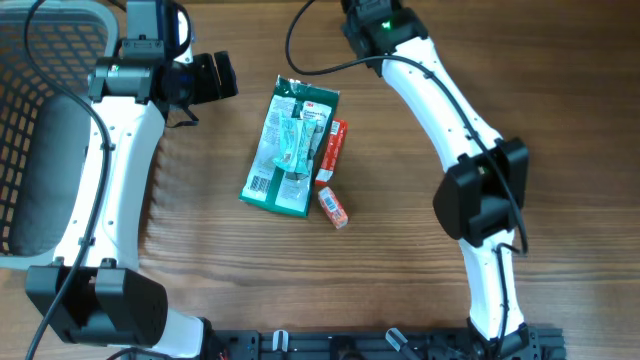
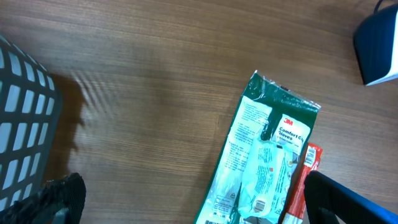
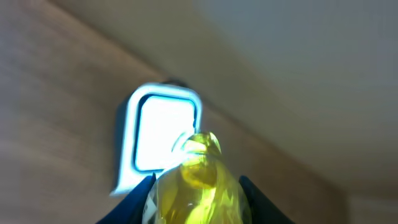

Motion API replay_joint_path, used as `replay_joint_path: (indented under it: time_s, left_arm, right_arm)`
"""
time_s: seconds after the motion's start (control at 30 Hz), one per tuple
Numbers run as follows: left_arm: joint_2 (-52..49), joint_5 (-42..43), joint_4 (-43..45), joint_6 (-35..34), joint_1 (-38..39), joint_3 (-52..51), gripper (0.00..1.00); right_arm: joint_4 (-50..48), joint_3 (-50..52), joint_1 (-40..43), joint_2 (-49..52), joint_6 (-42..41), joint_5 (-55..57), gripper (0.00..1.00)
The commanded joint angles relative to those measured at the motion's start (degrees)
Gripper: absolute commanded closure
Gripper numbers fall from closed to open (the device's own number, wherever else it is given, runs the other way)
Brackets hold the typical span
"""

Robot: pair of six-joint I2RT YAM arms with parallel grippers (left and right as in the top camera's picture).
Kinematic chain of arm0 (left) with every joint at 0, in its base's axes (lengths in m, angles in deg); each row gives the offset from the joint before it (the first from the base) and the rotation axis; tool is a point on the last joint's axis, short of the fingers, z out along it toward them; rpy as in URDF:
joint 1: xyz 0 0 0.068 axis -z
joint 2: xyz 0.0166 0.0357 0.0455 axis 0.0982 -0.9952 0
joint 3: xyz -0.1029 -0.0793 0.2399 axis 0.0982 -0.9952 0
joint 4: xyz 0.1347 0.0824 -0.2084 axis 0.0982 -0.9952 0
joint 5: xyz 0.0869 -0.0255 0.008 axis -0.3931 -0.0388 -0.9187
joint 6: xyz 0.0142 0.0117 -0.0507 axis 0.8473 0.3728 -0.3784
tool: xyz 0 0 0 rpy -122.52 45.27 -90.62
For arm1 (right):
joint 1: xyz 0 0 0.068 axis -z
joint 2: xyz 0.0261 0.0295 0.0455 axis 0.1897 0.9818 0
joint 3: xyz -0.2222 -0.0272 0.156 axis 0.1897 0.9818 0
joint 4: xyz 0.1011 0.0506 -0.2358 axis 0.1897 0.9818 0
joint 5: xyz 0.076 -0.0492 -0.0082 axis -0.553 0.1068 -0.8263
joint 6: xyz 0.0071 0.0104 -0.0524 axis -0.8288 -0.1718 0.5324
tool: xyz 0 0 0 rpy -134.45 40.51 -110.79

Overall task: Scan the item barcode
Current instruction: 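Carry the Vim bottle up to the white scanner, then hold the Vim bottle's label against the white scanner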

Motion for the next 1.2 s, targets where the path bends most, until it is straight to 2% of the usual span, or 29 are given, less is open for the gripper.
replay_joint_path:
  time_s: [0.0,0.07,0.27,0.6,0.77,0.93,1.03,1.17]
  left_arm:
    - [-0.35,0.46,0.11,0.66,-0.26,0.04,0.0]
    - [-0.35,0.46,0.11,0.66,-0.26,0.04,0.01]
    - [-0.35,0.48,0.11,0.68,-0.26,0.04,0.0]
    - [-0.35,0.46,0.11,0.66,-0.26,0.04,0.0]
    - [-0.35,0.46,0.11,0.66,-0.26,0.04,0.0]
    - [-0.35,0.46,0.11,0.66,-0.26,0.04,0.0]
    - [-0.35,0.46,0.11,0.68,-0.26,0.04,0.0]
    - [-0.35,0.46,0.11,0.66,-0.26,0.04,0.0]
  right_arm:
    - [-5.75,-1.18,-0.33,3.37,11.8,8.81,0.74]
    - [-7.74,-1.16,-0.33,4.2,14.47,8.9,0.71]
    - [-13.9,-1.16,-0.39,7.02,20.81,9.05,0.72]
    - [-20.79,-0.48,-1.03,11.47,20.35,16.2,0.76]
    - [-21.7,-0.48,-1.22,12.92,20.28,19.93,0.71]
    - [-22.51,-0.61,-2.05,11.21,20.31,22.49,0.71]
    - [-20.72,-0.61,-2.45,6.58,16.85,23.52,0.72]
    - [-5.51,-0.61,-2.08,-3.56,0.96,20.79,0.72]
